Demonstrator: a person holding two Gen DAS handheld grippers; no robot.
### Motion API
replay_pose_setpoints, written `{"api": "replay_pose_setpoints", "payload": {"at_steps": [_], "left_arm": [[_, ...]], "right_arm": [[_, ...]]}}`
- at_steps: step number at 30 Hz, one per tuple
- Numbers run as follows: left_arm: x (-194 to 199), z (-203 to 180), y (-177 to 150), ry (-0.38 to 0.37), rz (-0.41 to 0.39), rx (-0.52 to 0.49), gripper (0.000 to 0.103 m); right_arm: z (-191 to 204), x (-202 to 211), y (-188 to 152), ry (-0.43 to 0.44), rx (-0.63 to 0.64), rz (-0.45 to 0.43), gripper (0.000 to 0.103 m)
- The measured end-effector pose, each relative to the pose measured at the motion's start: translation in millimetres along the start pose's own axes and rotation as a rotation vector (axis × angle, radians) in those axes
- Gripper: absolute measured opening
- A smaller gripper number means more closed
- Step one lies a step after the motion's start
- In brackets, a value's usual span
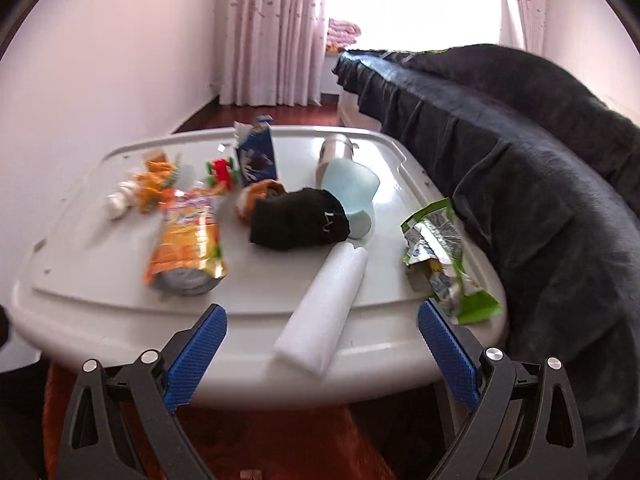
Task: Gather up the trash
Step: 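Grasp the white foam roll with the right tool while the left tool grasps the orange juice pouch, then lower both held items into the bin and open both tools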
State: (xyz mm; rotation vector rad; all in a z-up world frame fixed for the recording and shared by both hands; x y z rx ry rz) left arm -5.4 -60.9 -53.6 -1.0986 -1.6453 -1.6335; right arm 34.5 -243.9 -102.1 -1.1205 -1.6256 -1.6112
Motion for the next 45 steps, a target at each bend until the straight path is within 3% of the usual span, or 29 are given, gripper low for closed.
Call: {"api": "replay_pose_setpoints", "payload": {"at_steps": [5, 8, 10, 14, 16, 20, 25, 30, 35, 45], "left_arm": [[-14.6, -1.3, 4.4, 0.001, 0.0, -0.001, 0.082], [-24.4, 0.5, 1.2, -0.007, 0.023, 0.005, 0.082], [-26.1, 2.2, -0.8, -0.014, 0.028, 0.012, 0.082], [-26.3, 5.7, -1.8, -0.02, 0.026, 0.025, 0.082], [-27.5, 7.5, -2.7, -0.028, 0.029, 0.033, 0.082], [-32.1, 8.3, -6.5, -0.033, 0.044, 0.038, 0.082], [-39.2, 5.4, -6.0, -0.051, 0.075, 0.06, 0.082], [-50.5, -7.5, 15.0, -0.063, 0.081, 0.09, 0.082], [-90.4, -34.2, 47.9, -0.059, 0.138, 0.116, 0.082], [-163.3, -35.3, 77.0, 0.059, 0.201, 0.184, 0.082]], "right_arm": [[-0.8, -34.1, 10.1, -0.018, -0.02, 0.038, 0.092], [-0.7, -49.7, 15.1, -0.019, -0.025, 0.064, 0.084], [-0.6, -58.1, 15.1, -0.017, -0.03, 0.095, 0.071], [-5.9, -67.3, 9.1, 0.022, -0.068, 0.123, 0.056], [-4.4, -65.9, 7.8, 0.068, -0.072, 0.135, 0.037], [-1.4, -55.1, 5.5, 0.122, -0.066, 0.137, 0.035], [-1.5, -26.6, 6.2, 0.163, -0.052, 0.069, 0.035], [-10.7, 12.9, 16.1, 0.131, -0.034, -0.051, 0.035], [-14.6, 38.8, 23.8, 0.089, 0.007, -0.143, 0.035], [-21.3, 46.8, 31.6, 0.14, -0.002, -0.166, 0.035]]}}
Point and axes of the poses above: each gripper's, at about its wrist camera, not at the fingertips, and x roughly against the way its jaws point, z to its left, y to its top, the point moved 8 cm from there along -x, roughly the way its jaws point, and after that the axes turned 15 degrees about z, right-handed, at the moved point
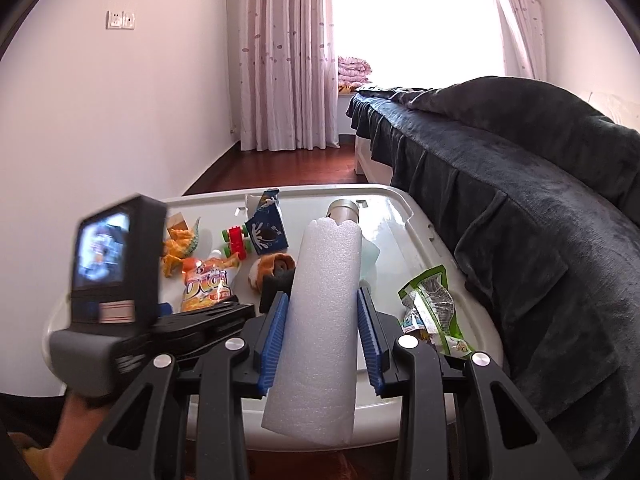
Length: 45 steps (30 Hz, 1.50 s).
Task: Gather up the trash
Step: 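Lower both held items into the bin and open both tools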
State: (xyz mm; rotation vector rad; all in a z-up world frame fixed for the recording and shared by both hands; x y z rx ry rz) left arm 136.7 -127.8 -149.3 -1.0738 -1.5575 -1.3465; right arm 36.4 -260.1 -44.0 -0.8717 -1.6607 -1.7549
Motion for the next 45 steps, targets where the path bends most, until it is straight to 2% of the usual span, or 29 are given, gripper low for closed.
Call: {"api": "replay_pose_setpoints", "payload": {"at_steps": [3, 4, 5, 9, 12, 18, 21, 25, 28, 30, 34, 39, 41, 42, 44, 45], "left_arm": [[-11.6, 2.0, 4.9, 0.016, 0.013, 0.005, 0.072], [-10.9, 1.4, 7.2, 0.027, -0.006, -0.005, 0.06], [-10.8, 0.1, 8.3, 0.021, -0.011, -0.018, 0.056], [-4.6, 3.9, 7.3, 0.009, -0.03, -0.042, 0.048], [2.9, 11.2, -1.6, -0.004, -0.033, -0.054, 0.046], [38.6, 31.8, -28.5, -0.014, -0.07, -0.079, 0.045], [63.4, 46.1, -50.8, -0.018, -0.081, -0.096, 0.045], [92.5, 65.6, -90.8, -0.025, -0.08, -0.119, 0.045], [105.2, 78.5, -121.6, -0.031, -0.063, -0.128, 0.045], [107.8, 86.6, -142.4, -0.04, -0.037, -0.129, 0.045], [100.2, 99.8, -187.1, -0.055, 0.051, -0.132, 0.046], [92.7, 102.2, -216.9, -0.051, 0.111, -0.161, 0.046], [96.0, 102.2, -224.9, -0.093, 0.132, -0.143, 0.048], [97.6, 101.9, -227.9, -0.097, 0.135, -0.144, 0.052], [105.4, 98.9, -232.0, -0.104, 0.124, -0.16, 0.062], [109.4, 97.9, -233.8, -0.091, 0.112, -0.169, 0.072]], "right_arm": [[0.9, -0.1, -0.3, 0.013, -0.002, 0.003, 0.035], [2.0, 0.1, -1.3, 0.016, -0.001, 0.005, 0.035], [3.2, -0.3, -2.0, 0.017, 0.004, 0.006, 0.035], [7.0, -0.4, -2.8, 0.015, 0.016, 0.003, 0.035], [8.4, -1.1, -3.7, 0.014, 0.021, 0.004, 0.035], [18.0, 0.2, -7.0, 0.047, 0.033, 0.016, 0.035], [27.3, 5.4, -11.2, 0.061, 0.051, 0.024, 0.035], [38.5, 11.2, -29.4, 0.127, 0.033, 0.08, 0.035], [45.2, 10.9, -63.5, 0.148, 0.042, 0.165, 0.035], [49.8, 8.2, -99.4, 0.151, 0.066, 0.248, 0.035], [58.3, 2.5, -167.2, 0.167, 0.097, 0.404, 0.035], [71.7, -7.5, -216.3, 0.19, 0.111, 0.553, 0.037], [73.2, -11.9, -225.9, 0.176, 0.114, 0.588, 0.046], [72.5, -12.8, -227.4, 0.171, 0.107, 0.596, 0.059], [68.3, -11.2, -224.7, 0.159, 0.086, 0.585, 0.065], [65.7, -11.2, -221.3, 0.155, 0.078, 0.575, 0.069]]}}
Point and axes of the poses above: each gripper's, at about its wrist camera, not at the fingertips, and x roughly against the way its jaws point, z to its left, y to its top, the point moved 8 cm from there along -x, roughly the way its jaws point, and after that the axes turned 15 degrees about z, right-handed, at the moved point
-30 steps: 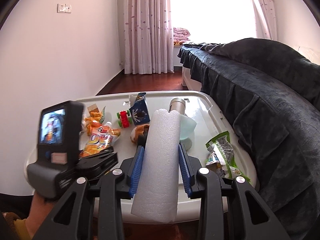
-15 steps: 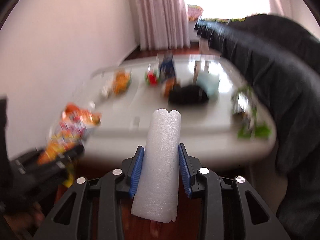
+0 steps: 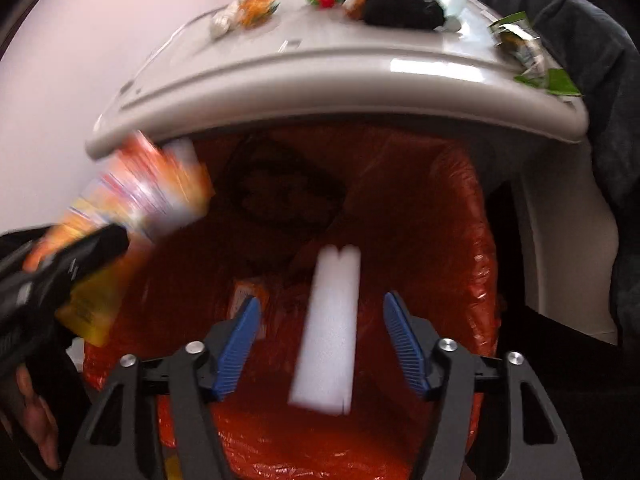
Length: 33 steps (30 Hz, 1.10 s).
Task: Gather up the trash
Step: 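Lower both held items into the bin and open both tools, then grasp the white tissue with the left tool while the right tool grasps the paper carton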
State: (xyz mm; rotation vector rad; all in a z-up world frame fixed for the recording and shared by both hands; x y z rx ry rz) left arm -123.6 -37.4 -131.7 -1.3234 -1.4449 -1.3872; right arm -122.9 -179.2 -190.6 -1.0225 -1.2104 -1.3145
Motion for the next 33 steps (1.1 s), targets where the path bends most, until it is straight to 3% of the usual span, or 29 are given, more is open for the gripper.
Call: {"api": "replay_pose_setpoints", "payload": {"at_steps": [3, 7, 12, 20, 25, 33], "left_arm": [[11.3, -6.4, -1.7, 0.032, -0.036, -0.041, 0.075], [20.2, -4.5, 5.6, 0.052, -0.073, -0.045, 0.075], [38.2, 5.6, 36.1, 0.044, -0.151, -0.014, 0.076], [42.9, 41.4, 157.3, 0.098, -0.252, 0.065, 0.076], [11.5, 76.4, 230.7, 0.133, -0.24, 0.159, 0.076], [-41.5, 97.8, 288.2, 0.138, -0.179, 0.212, 0.076]], "right_arm": [[-5.8, 11.5, 4.3, -0.003, -0.021, -0.055, 0.075], [-7.6, 19.2, 6.2, -0.013, -0.025, -0.098, 0.075], [-11.4, 39.3, 18.1, -0.024, -0.023, -0.16, 0.075], [-13.5, 107.3, 62.8, -0.066, 0.004, -0.357, 0.078], [-5.1, 139.3, 93.4, -0.118, 0.06, -0.457, 0.081], [2.8, 128.1, 126.7, -0.11, 0.093, -0.452, 0.082]]}}
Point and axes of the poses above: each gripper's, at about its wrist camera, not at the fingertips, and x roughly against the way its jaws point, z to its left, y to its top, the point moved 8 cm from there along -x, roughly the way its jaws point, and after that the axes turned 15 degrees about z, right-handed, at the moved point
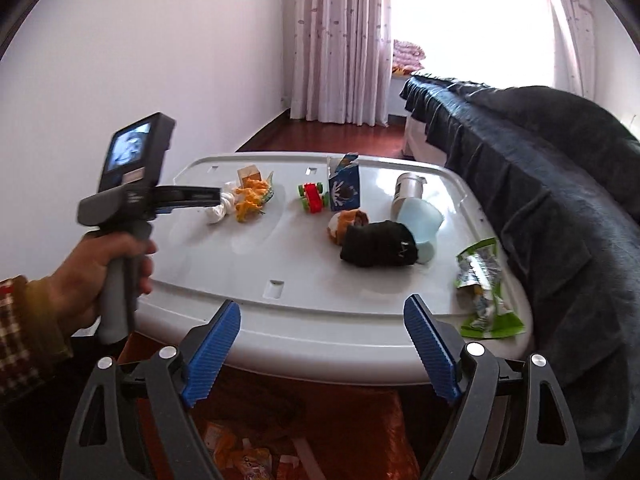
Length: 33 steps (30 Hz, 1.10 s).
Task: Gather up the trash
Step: 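Grasp the white tissue with the left tool while the right tool grasps the paper carton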
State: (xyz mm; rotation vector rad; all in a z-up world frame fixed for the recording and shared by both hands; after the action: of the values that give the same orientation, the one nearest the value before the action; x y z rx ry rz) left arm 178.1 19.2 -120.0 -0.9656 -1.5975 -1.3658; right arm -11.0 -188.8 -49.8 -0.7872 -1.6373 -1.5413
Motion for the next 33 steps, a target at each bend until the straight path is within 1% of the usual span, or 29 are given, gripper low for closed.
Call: {"api": "replay_pose_setpoints", "payload": {"at_steps": [5, 7, 8, 9, 10, 11, 14, 16, 18, 21, 22, 23, 26, 29, 31, 33], "left_arm": [[-29.5, -3.2, 17.6, 0.047, 0.026, -0.014, 0.076], [-40.0, -1.4, 22.2, 0.066, 0.033, -0.017, 0.073], [-41.8, -1.0, 23.5, 0.056, 0.03, -0.02, 0.068], [-42.5, -0.6, 23.9, 0.043, 0.026, -0.024, 0.048], [-42.7, 0.9, 23.3, 0.034, 0.028, -0.025, 0.03], [-42.0, 4.4, 21.6, 0.038, 0.031, -0.015, 0.03], [-32.9, 11.9, 16.4, 0.018, 0.013, 0.011, 0.029], [-19.7, 14.9, 11.2, 0.016, -0.009, 0.008, 0.029], [-4.6, 15.0, 3.9, 0.002, -0.024, 0.002, 0.029], [23.3, 11.8, -11.0, -0.021, -0.051, -0.018, 0.029], [36.5, 7.9, -21.4, -0.033, -0.062, -0.036, 0.029], [41.5, 5.1, -24.9, -0.042, -0.065, -0.046, 0.029], [61.9, -5.7, -46.8, -0.075, -0.08, -0.091, 0.029], [72.1, -17.8, -62.2, -0.1, -0.1, -0.136, 0.029], [72.2, -27.0, -65.1, -0.123, -0.095, -0.156, 0.029], [71.4, -33.9, -66.3, -0.14, -0.091, -0.174, 0.029]], "right_arm": [[-1.6, -13.3, 3.3, 0.007, -0.009, 0.009, 0.085], [-2.6, -15.4, 1.2, 0.005, -0.009, 0.01, 0.085], [-3.1, -17.3, 0.5, 0.004, -0.006, 0.013, 0.085], [-2.9, -17.5, -0.3, 0.004, -0.002, 0.014, 0.085], [-3.3, -18.0, -0.2, 0.002, 0.003, 0.011, 0.085], [-3.7, -17.9, -0.1, -0.001, 0.007, 0.008, 0.085], [-4.4, -16.3, 4.1, 0.001, 0.009, -0.001, 0.085], [-6.4, -16.2, 9.5, 0.011, -0.001, -0.002, 0.085], [-10.3, -18.8, 22.9, 0.024, -0.024, -0.012, 0.086], [-18.1, -31.2, 57.9, 0.001, -0.034, -0.03, 0.086], [-20.1, -38.4, 73.4, -0.007, -0.03, -0.038, 0.086], [-20.6, -44.0, 83.9, -0.017, -0.026, -0.043, 0.086], [-22.9, -72.7, 124.3, -0.047, 0.0, -0.039, 0.086], [-27.4, -100.8, 160.5, -0.07, -0.007, -0.036, 0.086], [-31.9, -122.4, 178.4, -0.075, -0.029, -0.005, 0.086], [-32.4, -139.6, 187.8, -0.054, -0.047, 0.028, 0.086]]}}
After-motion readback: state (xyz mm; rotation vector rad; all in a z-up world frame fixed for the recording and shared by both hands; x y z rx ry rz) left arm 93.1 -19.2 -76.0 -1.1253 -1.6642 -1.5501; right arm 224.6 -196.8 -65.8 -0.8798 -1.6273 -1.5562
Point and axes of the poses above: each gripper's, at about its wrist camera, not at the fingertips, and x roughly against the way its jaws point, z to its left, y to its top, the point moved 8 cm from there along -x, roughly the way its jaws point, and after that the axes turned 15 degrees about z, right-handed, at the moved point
